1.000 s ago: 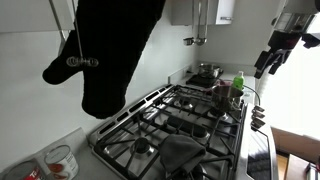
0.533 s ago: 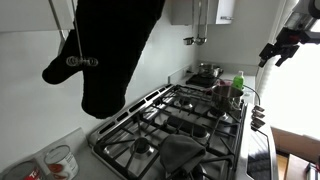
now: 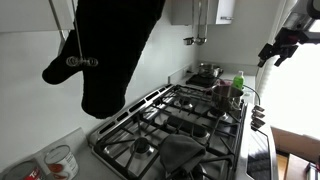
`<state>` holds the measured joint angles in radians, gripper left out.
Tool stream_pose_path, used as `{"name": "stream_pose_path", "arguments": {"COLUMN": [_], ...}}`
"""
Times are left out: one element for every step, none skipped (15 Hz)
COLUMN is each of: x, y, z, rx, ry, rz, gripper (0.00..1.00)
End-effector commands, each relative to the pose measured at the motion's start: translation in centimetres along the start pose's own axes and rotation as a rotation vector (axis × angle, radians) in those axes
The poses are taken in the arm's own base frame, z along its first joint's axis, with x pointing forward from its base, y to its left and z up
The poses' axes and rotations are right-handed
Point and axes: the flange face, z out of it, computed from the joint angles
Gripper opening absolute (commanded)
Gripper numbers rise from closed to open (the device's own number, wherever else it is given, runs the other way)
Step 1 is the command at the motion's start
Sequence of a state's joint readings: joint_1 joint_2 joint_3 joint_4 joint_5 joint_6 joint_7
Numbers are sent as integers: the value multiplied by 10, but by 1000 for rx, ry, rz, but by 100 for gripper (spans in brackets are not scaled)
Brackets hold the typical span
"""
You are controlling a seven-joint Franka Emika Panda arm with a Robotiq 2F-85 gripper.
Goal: Place the cap on the green bottle
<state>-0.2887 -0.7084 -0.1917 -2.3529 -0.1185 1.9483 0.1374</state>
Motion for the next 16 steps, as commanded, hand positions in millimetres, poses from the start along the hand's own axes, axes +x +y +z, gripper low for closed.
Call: {"name": "stream_pose_path", "arguments": {"x": [23, 34, 42, 54, 62, 74, 82, 94, 101, 109, 89, 96, 102, 107, 109, 109], "y": [18, 33, 43, 59, 70, 86, 97, 113, 124, 131, 117, 126, 129, 130, 130, 129], "z": [18, 27, 35, 40, 47, 53, 58, 66, 73, 77, 65, 70, 75, 77, 78, 79], "rx": [-1, -21, -23, -24, -33, -44, -44, -58, -76, -82, -71, -82, -90, -94, -96, -97], "ry": [-27, -22, -21, -22, -9, 6, 12, 27, 32, 26, 33, 29, 23, 21, 21, 22], "rz": [88, 154, 196, 234, 277, 322, 362, 400, 448, 503, 413, 446, 462, 470, 476, 478], "gripper": [100, 100, 100, 100, 100, 100, 100, 100, 100, 100, 100, 100, 100, 100, 100, 100]}}
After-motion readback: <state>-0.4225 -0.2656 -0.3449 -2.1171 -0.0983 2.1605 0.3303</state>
